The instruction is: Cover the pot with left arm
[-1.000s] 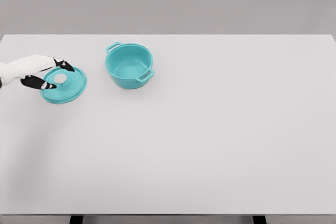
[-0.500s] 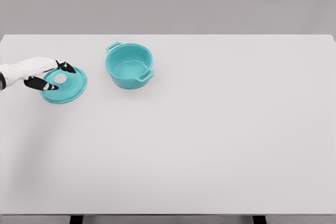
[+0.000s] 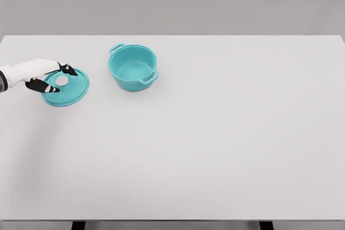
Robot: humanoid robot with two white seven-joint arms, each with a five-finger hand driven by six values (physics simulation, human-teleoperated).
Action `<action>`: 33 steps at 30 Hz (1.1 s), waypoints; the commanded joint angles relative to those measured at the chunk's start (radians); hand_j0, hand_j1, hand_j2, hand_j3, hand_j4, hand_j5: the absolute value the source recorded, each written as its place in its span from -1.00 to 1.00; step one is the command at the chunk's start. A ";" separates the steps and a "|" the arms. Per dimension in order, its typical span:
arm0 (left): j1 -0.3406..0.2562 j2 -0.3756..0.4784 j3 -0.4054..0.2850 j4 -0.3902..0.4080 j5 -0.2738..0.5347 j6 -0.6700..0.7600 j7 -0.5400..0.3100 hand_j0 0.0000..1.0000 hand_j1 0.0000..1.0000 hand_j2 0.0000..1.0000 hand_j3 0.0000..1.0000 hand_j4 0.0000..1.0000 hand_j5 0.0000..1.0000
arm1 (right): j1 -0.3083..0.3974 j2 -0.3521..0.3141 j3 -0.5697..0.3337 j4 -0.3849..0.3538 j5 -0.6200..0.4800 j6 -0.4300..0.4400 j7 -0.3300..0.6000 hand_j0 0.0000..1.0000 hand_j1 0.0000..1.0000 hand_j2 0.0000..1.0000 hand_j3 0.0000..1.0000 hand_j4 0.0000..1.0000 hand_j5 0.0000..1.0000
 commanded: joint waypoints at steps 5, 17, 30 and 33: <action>0.000 -0.004 0.001 0.006 0.005 0.003 0.000 0.40 0.40 0.40 0.40 0.40 0.40 | 0.000 0.000 0.000 0.000 0.000 0.000 0.000 1.00 1.00 1.00 1.00 1.00 1.00; 0.000 -0.009 0.000 0.005 0.005 0.003 0.000 0.30 0.30 0.30 0.30 0.30 0.30 | 0.000 0.000 0.000 0.001 0.000 0.000 0.000 1.00 1.00 1.00 1.00 1.00 1.00; 0.000 -0.015 0.000 0.012 -0.009 0.003 0.000 0.28 0.28 0.28 0.28 0.28 0.28 | 0.000 0.000 0.000 0.001 0.000 0.000 0.000 1.00 1.00 1.00 1.00 1.00 1.00; 0.000 -0.015 0.000 0.012 -0.009 0.003 0.000 0.15 0.15 0.15 0.15 0.15 0.15 | 0.000 0.000 0.000 0.000 0.000 0.000 0.000 1.00 1.00 1.00 1.00 1.00 1.00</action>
